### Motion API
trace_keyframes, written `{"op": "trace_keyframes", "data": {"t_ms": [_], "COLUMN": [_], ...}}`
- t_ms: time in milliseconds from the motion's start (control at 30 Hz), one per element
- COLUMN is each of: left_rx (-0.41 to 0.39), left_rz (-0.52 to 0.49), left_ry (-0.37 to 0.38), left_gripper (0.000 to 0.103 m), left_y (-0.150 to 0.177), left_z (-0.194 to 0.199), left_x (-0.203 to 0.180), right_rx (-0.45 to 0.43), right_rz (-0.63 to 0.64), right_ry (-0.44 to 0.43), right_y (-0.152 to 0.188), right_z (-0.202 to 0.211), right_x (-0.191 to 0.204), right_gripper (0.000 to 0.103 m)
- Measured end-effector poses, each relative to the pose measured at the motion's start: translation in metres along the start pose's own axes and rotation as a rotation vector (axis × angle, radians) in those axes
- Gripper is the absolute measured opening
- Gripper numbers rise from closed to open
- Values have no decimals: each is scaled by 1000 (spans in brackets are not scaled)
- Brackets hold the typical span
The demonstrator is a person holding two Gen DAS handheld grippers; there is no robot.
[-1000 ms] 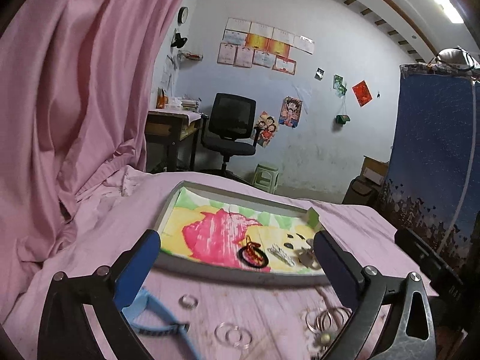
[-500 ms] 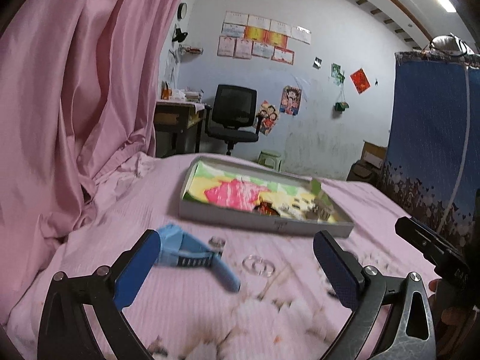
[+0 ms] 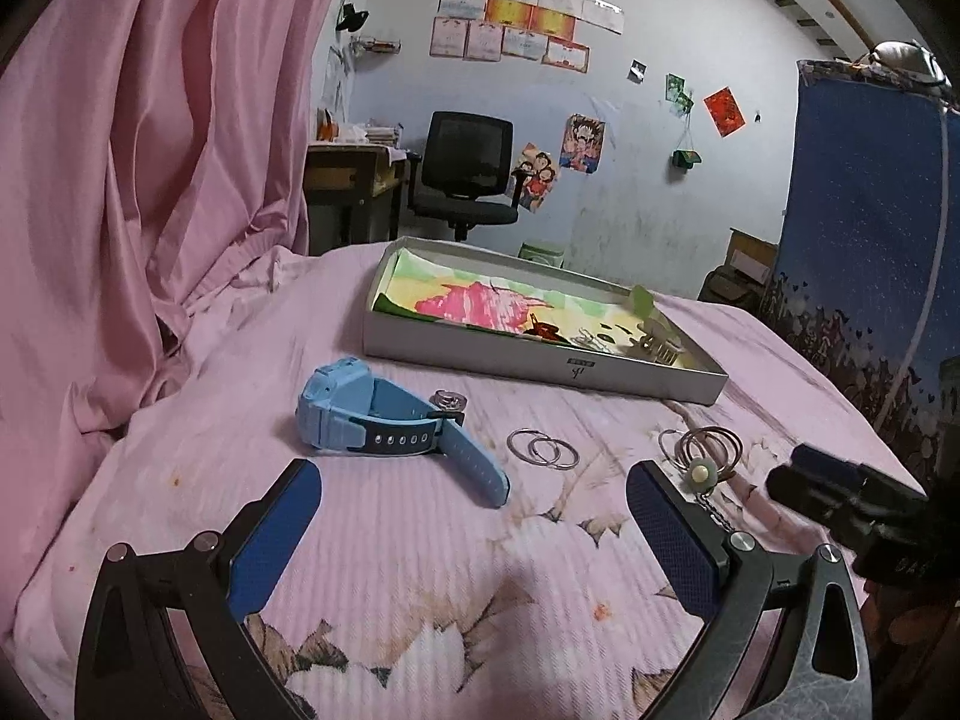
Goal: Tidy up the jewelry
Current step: 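Grasp the black-and-white bead strip with the right tool while the left tool grasps the blue watch, then carry the bead strip and blue watch over the tray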
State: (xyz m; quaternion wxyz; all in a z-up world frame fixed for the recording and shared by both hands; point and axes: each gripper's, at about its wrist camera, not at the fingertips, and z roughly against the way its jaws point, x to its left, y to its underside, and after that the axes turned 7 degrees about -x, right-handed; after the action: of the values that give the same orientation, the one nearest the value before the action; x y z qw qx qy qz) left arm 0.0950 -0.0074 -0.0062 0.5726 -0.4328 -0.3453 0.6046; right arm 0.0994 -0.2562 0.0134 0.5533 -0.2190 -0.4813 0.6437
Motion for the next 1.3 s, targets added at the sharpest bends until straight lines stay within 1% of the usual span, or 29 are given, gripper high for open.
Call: {"op": "trace_keyframes", "data": {"t_ms": [67, 100, 167, 400, 433, 533, 633, 667, 800, 900, 967, 1000, 1067, 1100, 1167, 1233, 1300], "left_rx": [12, 19, 33, 85, 92, 116, 135, 141, 172, 188, 199, 203, 212, 215, 211, 204, 179], "left_rz": [-1, 1, 5, 12, 13, 20, 37, 44, 65, 76, 68, 61, 43, 34, 6, -9, -13], "left_ry": [0, 2, 5, 1, -1, -9, -23, -29, -49, -58, -54, -52, -41, -34, -33, -32, -21], "left_gripper": [100, 99, 96, 82, 79, 71, 66, 64, 54, 44, 31, 27, 12, 8, 5, 4, 4], "left_y": [1, 1, 3, 4, 4, 3, 1, 0, -2, -3, -3, -2, -1, -1, 0, -1, -2], "left_z": [-4, -5, -9, -22, -24, -30, -37, -40, -49, -53, -55, -56, -56, -57, -55, -53, -48], "left_x": [1, 1, 2, 4, 4, 5, 7, 8, 10, 11, 9, 8, 5, 3, -3, -6, -7], "right_rx": [32, 52, 81, 177, 188, 209, 222, 222, 226, 230, 231, 231, 229, 227, 223, 213, 200], "right_rz": [-5, -9, -15, -31, -32, -32, -38, -42, -56, -49, -46, -46, -49, -52, -56, -56, -55], "right_ry": [-6, -10, -14, -20, -20, -22, -32, -34, -50, -56, -60, -62, -68, -72, -76, -79, -83], "right_y": [3, 5, 8, 20, 21, 23, 25, 24, 23, 23, 23, 23, 22, 22, 22, 21, 21], "right_z": [-6, -11, -16, -33, -35, -41, -45, -46, -53, -57, -58, -59, -59, -59, -59, -58, -57], "right_x": [0, 0, 0, 0, 0, 2, 4, 4, 6, 9, 10, 11, 11, 11, 10, 10, 10], "right_gripper": [58, 56, 49, 36, 33, 29, 24, 22, 13, 12, 12, 12, 12, 12, 12, 12, 12]}}
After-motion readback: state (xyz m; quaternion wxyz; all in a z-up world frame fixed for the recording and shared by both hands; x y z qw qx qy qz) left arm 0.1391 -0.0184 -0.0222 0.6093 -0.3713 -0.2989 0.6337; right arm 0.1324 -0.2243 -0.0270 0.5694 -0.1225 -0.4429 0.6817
